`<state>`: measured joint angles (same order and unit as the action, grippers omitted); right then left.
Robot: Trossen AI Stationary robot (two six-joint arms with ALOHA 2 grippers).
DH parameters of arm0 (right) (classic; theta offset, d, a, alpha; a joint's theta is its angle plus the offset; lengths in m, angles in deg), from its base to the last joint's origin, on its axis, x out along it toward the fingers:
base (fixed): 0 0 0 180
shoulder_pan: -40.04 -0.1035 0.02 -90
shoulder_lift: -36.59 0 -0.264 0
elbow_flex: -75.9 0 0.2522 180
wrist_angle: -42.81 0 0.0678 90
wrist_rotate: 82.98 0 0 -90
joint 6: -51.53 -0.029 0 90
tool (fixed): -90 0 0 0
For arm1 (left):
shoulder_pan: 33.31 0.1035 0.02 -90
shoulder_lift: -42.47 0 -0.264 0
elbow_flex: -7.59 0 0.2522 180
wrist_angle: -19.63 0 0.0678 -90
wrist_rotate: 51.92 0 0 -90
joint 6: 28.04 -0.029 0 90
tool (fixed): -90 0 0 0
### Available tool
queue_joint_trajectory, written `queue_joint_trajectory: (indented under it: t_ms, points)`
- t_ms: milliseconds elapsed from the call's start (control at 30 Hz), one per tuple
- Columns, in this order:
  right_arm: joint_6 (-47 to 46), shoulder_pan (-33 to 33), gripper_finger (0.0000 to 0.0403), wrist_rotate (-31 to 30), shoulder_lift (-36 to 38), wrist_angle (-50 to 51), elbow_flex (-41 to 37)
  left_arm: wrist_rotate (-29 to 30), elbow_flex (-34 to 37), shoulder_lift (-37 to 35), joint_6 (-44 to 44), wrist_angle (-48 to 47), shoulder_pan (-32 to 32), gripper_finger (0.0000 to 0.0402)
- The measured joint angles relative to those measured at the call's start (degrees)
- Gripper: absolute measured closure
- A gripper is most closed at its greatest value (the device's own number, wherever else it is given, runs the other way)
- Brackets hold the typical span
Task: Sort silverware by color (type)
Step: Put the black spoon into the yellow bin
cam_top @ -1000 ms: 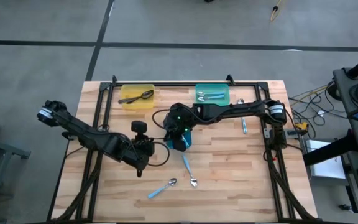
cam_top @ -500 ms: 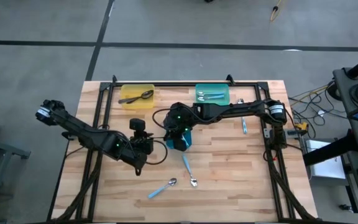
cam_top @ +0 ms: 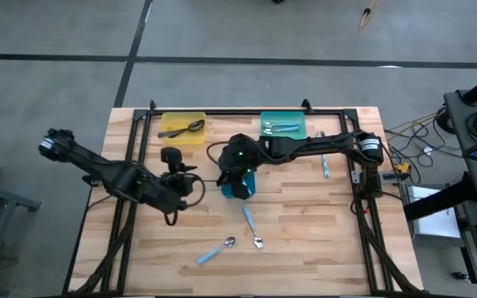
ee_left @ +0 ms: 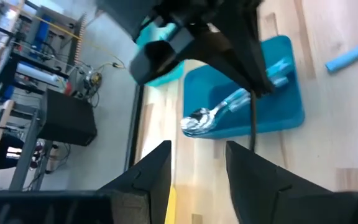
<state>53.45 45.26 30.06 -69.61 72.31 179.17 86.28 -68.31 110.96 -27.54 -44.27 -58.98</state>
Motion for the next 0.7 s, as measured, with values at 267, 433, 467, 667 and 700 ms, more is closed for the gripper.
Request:
queue_joint_trajectory:
  t_ms: [267,433,467,667,700]
  points:
    - [-4.67,1.85,0.0394,1.14,5.23,-16.46,-11.39,3.29,0.28,-7.54,-0.45,2.49,0.06,0.027]
    - [-6.64,2.2,0.0394,1.07,10.81,-34.16,-21.9,4.18,4.54,-13.71,-3.94,12.11,0.0,0.0272]
    - [-6.88,2.2,0.0394,0.92,11.68,-38.48,-23.93,4.18,6.23,-15.24,-5.56,15.5,0.0,0.0272]
    - [-7.61,2.06,0.0394,-6.88,15.18,-62.0,-33.01,3.8,21.25,-22.59,-17.54,47.96,0.06,0.0272]
    - [-7.37,2.07,0.0394,-7.52,15.35,-64.58,-33.89,3.72,24.14,-23.08,-20.26,55.36,0.2,0.0272]
